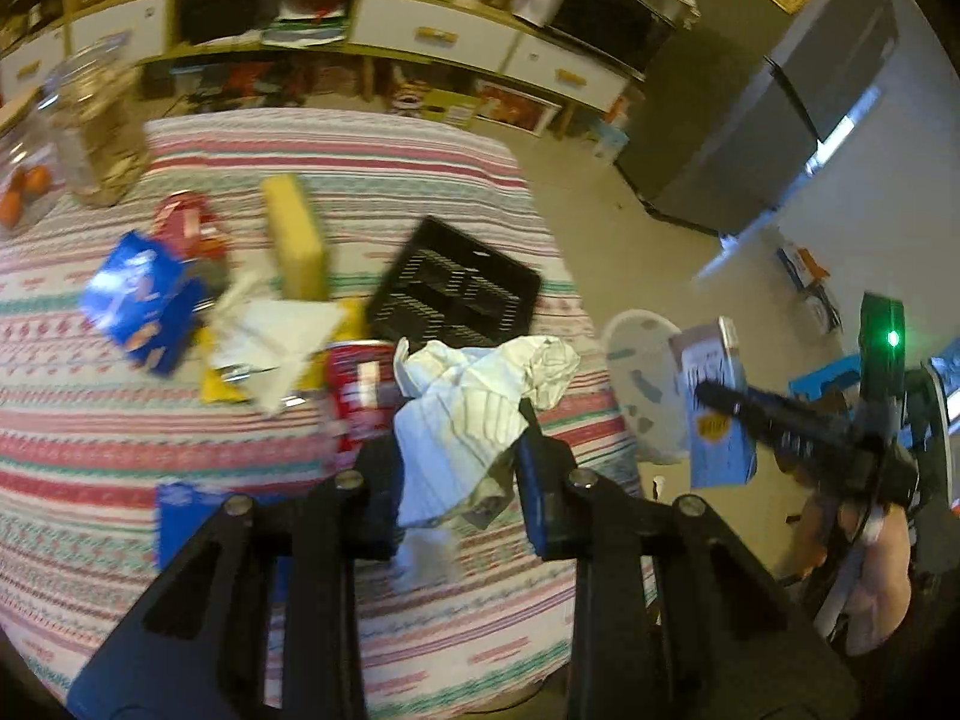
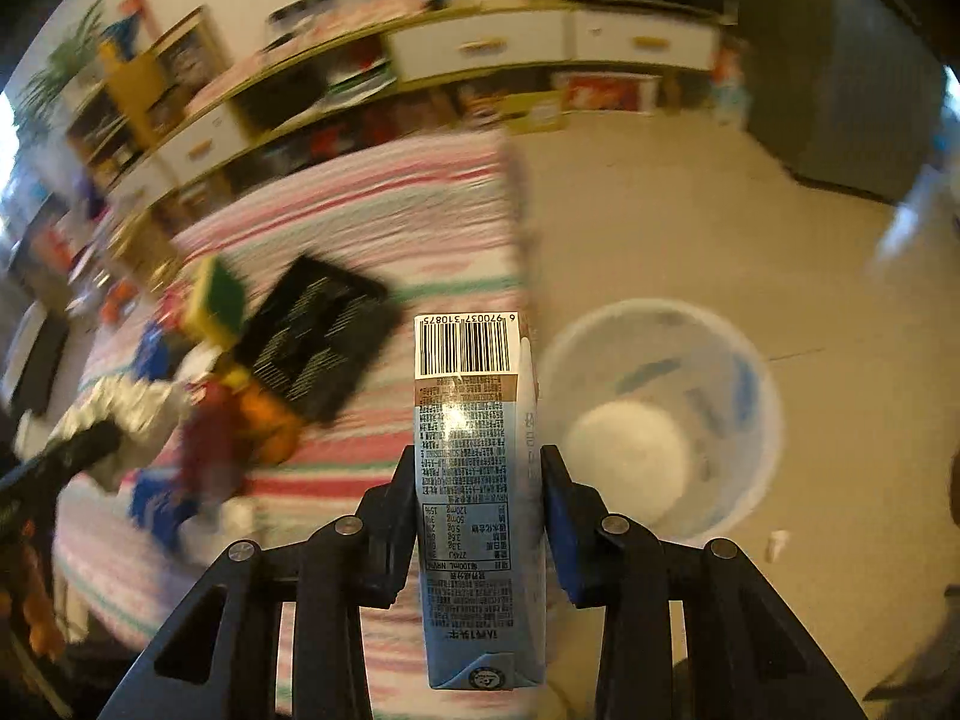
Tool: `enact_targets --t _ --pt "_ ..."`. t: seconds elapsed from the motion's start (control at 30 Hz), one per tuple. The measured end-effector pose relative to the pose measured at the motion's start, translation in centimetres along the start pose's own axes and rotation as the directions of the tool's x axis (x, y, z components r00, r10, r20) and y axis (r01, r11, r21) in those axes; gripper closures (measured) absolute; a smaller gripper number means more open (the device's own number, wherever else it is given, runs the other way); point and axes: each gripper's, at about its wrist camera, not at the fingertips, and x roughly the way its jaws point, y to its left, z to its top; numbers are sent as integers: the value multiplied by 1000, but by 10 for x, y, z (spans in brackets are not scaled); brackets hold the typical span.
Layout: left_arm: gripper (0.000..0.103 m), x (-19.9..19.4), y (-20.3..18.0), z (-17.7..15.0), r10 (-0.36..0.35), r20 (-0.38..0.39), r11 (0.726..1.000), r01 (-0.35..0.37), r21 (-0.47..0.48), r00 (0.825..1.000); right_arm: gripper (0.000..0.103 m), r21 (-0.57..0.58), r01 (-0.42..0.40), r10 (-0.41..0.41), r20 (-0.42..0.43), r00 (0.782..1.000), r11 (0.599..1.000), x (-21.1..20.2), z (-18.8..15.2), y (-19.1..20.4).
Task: Collect trash
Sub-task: 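Carry both items over the white bin and open both tools to drop them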
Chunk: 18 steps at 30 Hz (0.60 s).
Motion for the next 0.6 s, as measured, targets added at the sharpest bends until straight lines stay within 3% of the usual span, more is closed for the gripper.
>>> enact_targets --t 0.2,0.47,0.5,0.53,0.6 --pt "71 40 -46 5 -49 -12 997 49 65 999 65 57 83 -87 71 994 995 12 16 -44" --pt "71 86 -83 10 -102 -27 991 104 88 994 64 125 105 -114 64 991 987 31 18 -73" --pt "71 92 -88 11 -114 -26 988 116 99 993 57 134 100 -109 62 992 986 32 16 -77" --pt "71 94 -91 11 -123 -25 987 125 105 992 39 148 97 -106 57 993 984 33 16 -81" --pt "71 104 -100 14 -139 -30 983 142 119 990 30 170 94 -105 62 993 981 28 12 -85"
